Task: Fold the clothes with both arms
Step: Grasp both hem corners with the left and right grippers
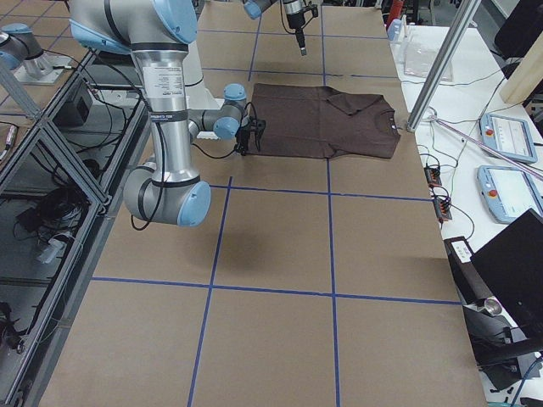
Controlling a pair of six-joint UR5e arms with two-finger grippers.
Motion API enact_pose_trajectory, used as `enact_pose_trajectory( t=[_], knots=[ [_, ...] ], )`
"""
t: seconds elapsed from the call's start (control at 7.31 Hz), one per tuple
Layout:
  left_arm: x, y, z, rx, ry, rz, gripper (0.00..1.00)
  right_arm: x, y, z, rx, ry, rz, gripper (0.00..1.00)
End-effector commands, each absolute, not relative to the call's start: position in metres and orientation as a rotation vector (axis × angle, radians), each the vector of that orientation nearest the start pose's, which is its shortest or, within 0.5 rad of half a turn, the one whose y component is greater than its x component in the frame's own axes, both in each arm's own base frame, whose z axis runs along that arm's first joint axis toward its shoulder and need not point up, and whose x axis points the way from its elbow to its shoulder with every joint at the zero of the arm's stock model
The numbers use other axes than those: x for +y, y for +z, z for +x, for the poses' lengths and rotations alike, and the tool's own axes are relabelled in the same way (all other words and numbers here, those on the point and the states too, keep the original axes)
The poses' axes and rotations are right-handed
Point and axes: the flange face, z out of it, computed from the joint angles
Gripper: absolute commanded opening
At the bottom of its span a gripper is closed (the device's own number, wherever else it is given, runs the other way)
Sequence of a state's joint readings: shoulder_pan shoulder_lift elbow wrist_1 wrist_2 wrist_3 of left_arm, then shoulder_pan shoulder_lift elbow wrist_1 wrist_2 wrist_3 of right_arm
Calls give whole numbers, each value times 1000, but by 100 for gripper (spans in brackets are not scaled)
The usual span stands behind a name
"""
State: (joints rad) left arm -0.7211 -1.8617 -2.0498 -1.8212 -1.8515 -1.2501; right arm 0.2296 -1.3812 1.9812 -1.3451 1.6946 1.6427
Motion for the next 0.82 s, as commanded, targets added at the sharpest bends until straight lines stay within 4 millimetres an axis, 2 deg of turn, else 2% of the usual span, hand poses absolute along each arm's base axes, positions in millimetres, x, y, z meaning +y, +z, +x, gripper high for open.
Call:
enact_pose_trajectory(
  t=[0.0,0.14,0.41,0.68],
  knots=[
    [-435,263,335,1006,-221,279,100,-245,352,-499,-834,237,-60,0],
    [-433,269,335,1001,-230,265,100,-249,346,-495,-849,248,-50,0],
    [-415,294,330,1004,-309,143,100,-260,342,-484,-860,241,-42,0],
    [-371,326,330,964,-330,98,100,-272,334,-470,-883,163,-34,0]
  ],
)
